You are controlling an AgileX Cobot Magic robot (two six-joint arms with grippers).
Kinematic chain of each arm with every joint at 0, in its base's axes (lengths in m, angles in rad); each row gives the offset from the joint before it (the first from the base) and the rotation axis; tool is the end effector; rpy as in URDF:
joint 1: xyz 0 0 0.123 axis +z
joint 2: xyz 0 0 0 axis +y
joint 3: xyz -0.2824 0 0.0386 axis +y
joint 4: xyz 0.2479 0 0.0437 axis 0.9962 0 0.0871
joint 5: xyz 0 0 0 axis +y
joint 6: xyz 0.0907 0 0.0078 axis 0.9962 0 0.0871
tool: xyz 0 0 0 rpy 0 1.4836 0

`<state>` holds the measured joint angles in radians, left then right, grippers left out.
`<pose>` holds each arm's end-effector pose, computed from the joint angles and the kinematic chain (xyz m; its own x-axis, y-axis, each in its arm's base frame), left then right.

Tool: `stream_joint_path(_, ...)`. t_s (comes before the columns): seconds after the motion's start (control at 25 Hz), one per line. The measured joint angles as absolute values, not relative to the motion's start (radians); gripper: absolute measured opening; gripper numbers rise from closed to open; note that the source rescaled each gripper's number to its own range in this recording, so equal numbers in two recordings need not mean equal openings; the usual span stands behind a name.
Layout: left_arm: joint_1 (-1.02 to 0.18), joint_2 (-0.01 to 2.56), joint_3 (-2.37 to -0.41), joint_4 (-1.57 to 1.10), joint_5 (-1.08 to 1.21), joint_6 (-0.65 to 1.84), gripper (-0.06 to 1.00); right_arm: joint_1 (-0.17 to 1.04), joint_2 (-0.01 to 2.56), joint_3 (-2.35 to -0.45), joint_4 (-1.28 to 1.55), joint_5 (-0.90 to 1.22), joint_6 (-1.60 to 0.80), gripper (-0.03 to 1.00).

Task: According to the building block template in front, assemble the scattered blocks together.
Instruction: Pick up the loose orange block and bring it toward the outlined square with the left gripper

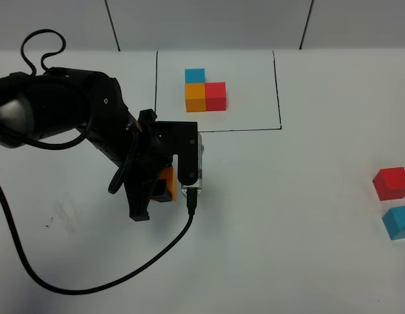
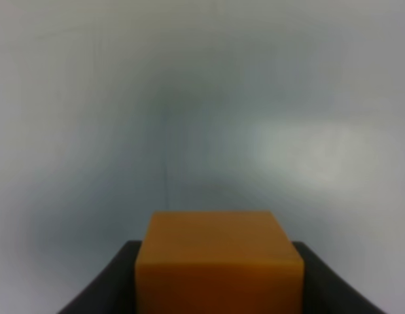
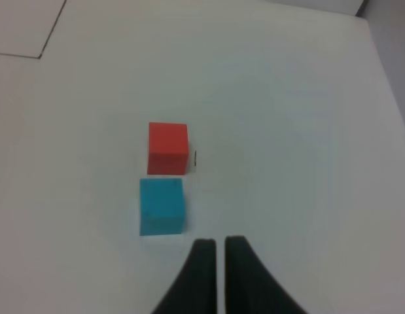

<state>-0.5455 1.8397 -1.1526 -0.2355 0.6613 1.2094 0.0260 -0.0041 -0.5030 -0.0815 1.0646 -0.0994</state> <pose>0.3011 -0.1980 0.1761 0.0486 0.9583 -0.2815 0.9797 0.0091 0.2001 -0.0060 -0.0066 0.2779 -0.4526 -0.1500 -0.8790 -0.0254 0.9875 -0.1554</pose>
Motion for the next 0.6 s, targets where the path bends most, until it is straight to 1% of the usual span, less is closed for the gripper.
stream_joint_path(0.24,-0.545,1.896,-1.161,-0.229,0.661,1.209,0.54,0.026,-0.004,-0.503,-0.082,1.065,-0.099,0.0)
stream_joint_path(0.6,-0.533,1.915,-1.162,-0.214,0.657,1.209,0.54,0.026,-0.004,-0.503,-0.082,1.065,-0.099,0.0)
